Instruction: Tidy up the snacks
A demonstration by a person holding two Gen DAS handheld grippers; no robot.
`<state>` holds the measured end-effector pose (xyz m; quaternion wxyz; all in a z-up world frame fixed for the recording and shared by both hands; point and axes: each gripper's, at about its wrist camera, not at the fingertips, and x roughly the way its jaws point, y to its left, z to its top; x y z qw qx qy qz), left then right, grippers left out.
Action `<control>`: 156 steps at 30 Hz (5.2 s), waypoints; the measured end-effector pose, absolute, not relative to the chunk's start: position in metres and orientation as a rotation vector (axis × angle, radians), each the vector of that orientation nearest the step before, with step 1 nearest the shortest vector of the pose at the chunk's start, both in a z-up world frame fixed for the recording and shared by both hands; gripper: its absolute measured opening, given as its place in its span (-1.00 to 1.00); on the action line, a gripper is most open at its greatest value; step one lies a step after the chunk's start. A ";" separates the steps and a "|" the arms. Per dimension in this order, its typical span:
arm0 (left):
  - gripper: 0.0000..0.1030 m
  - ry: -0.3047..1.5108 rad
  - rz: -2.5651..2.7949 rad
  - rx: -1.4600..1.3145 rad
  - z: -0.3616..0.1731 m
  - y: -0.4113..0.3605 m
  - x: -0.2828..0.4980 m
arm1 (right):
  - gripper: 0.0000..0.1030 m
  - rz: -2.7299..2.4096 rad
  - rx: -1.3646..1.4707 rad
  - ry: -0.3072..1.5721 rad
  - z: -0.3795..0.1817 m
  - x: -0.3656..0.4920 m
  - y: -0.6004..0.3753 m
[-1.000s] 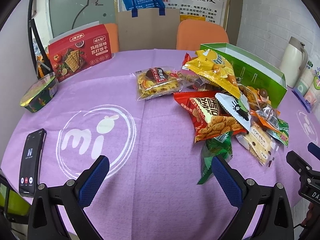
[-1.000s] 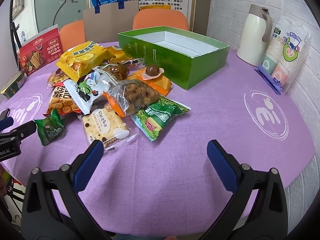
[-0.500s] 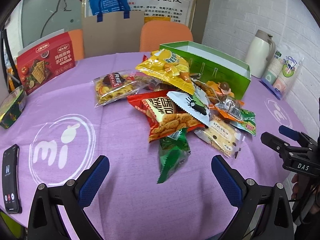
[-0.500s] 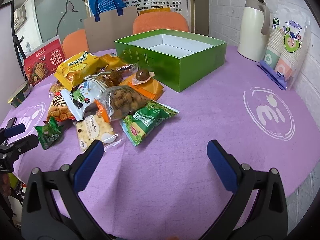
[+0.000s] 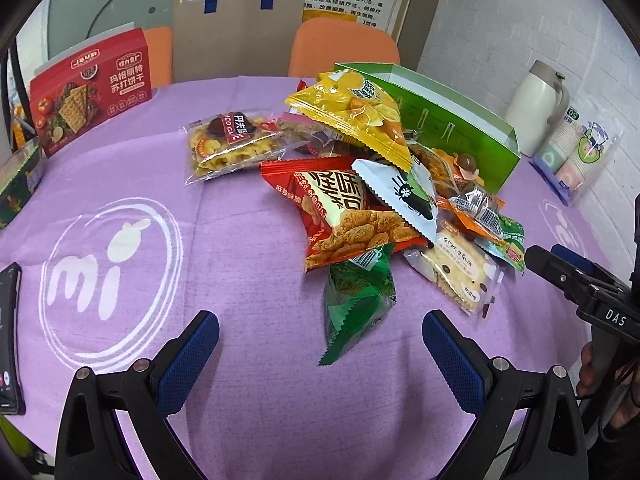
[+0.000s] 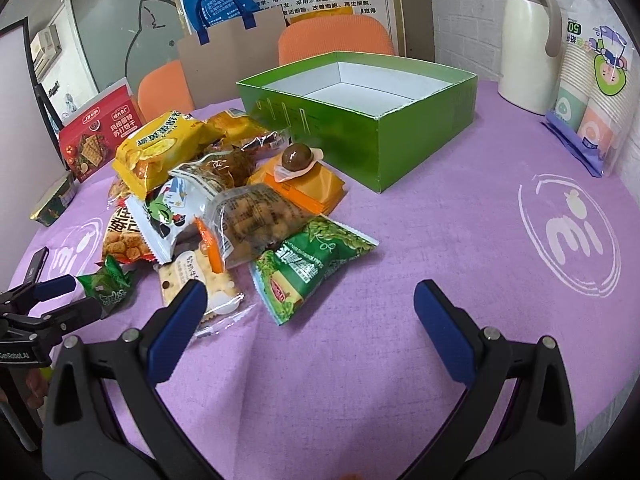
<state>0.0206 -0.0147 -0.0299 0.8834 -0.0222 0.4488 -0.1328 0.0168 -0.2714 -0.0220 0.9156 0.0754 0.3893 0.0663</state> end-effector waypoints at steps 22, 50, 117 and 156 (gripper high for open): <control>0.95 0.893 -0.291 -0.111 -0.033 -0.007 0.027 | 0.99 0.111 0.122 0.808 -0.023 0.021 -0.266; -0.30 0.933 -0.433 -0.086 -0.037 -0.024 0.034 | -0.34 0.116 0.161 0.817 -0.034 0.036 -0.267; 0.94 0.555 -0.551 -0.043 0.097 -0.059 0.048 | 0.99 0.322 0.056 0.342 0.090 -0.023 -0.308; 0.93 0.811 -0.424 -0.256 -0.017 0.020 0.036 | 0.99 0.427 -0.153 0.847 -0.038 0.046 -0.193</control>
